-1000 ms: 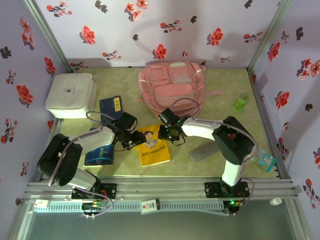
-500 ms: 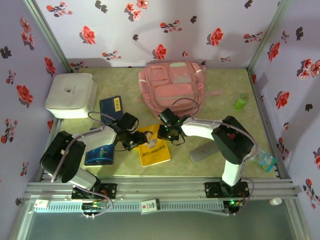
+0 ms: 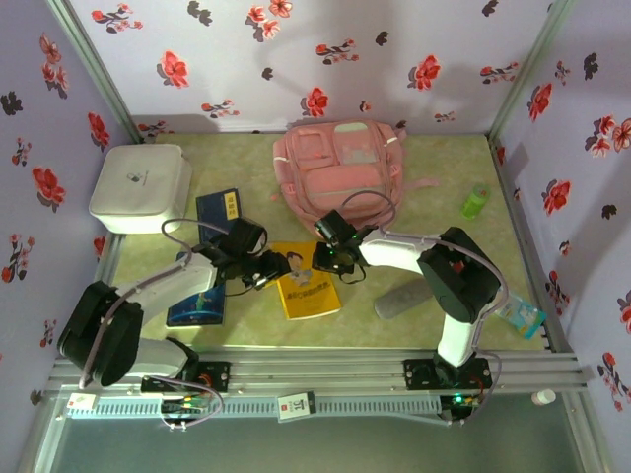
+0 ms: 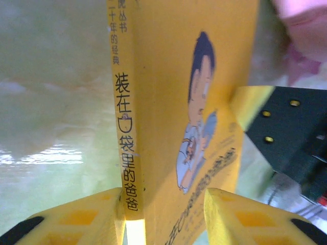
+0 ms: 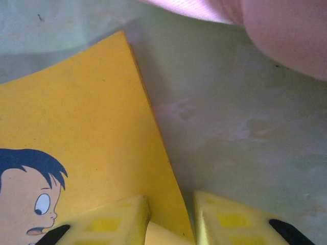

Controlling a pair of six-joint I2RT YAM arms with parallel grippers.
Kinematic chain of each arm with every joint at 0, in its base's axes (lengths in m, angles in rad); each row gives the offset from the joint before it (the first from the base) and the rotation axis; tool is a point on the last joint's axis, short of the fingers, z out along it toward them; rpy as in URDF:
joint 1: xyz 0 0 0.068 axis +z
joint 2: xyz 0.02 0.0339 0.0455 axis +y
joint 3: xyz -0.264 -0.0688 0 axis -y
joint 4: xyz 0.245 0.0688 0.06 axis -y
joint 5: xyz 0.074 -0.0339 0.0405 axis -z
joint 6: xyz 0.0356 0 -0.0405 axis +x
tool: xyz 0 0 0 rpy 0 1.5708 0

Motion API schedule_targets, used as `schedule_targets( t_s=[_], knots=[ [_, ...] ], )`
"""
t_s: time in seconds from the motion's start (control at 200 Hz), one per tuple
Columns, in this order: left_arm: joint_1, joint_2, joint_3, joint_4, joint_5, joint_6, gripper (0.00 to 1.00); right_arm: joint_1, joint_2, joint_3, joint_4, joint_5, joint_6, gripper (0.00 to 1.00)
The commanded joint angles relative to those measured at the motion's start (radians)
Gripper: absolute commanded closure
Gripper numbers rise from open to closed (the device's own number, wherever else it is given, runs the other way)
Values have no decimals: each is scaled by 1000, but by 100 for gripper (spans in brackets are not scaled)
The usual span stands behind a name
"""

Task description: Pack books, pencil case, and school supplies into a backpack

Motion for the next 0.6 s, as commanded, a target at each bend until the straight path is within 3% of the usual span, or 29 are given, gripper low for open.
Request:
schedule_targets(
  t_s=[0.0,0.38,0.48,0.595],
  knots=[
    [-17,-22,0,128,76,-35,57,-1,72,-25,-56,34,24,71],
    [-17,102,-25,315,126,-54,59,-2,68,-58,-11,15,49,72],
    [-15,100,-20,311,116,-48,65,-8,51,-61,-9,22,51,72],
    [-5,76,-22,293,96,-33,80,-21,7,-64,4,27,52,70]
  ],
)
